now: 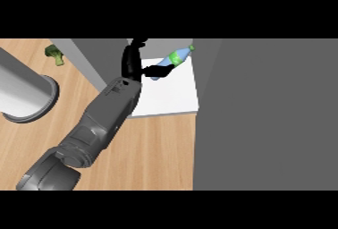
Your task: Pick up the bottled water, place it into the cabinet and close the cabinet
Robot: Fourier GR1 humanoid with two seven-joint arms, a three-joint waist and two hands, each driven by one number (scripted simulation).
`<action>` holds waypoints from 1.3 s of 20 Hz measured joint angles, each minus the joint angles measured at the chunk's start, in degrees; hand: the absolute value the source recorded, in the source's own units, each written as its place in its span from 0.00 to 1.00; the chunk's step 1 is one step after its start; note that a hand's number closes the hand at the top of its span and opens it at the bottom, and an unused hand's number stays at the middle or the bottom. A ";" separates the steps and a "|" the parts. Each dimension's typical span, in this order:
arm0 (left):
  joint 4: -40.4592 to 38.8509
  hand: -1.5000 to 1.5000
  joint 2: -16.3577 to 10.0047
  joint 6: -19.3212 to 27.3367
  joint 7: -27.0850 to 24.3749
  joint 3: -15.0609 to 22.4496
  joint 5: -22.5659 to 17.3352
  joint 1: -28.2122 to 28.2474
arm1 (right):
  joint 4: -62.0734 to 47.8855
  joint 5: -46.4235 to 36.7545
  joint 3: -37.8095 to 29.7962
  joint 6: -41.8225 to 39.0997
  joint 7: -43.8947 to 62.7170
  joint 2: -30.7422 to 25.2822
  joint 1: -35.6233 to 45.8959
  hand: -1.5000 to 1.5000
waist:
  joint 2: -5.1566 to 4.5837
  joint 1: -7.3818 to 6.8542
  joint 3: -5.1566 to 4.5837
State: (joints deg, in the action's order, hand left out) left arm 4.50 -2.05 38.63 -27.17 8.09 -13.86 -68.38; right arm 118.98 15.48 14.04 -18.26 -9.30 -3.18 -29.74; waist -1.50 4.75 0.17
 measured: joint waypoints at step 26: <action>10.31 0.00 2.14 -19.62 -13.50 -6.97 -5.48 5.10 | 1.60 -1.12 0.00 1.26 -1.14 -0.13 -2.21 0.00 | 0.96 -2.65 0.10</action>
State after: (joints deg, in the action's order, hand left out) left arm 14.81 0.09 19.01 -40.67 1.12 -19.35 -63.28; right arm 120.58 14.36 14.05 -17.01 -10.44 -3.31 -31.95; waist -0.54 2.11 0.27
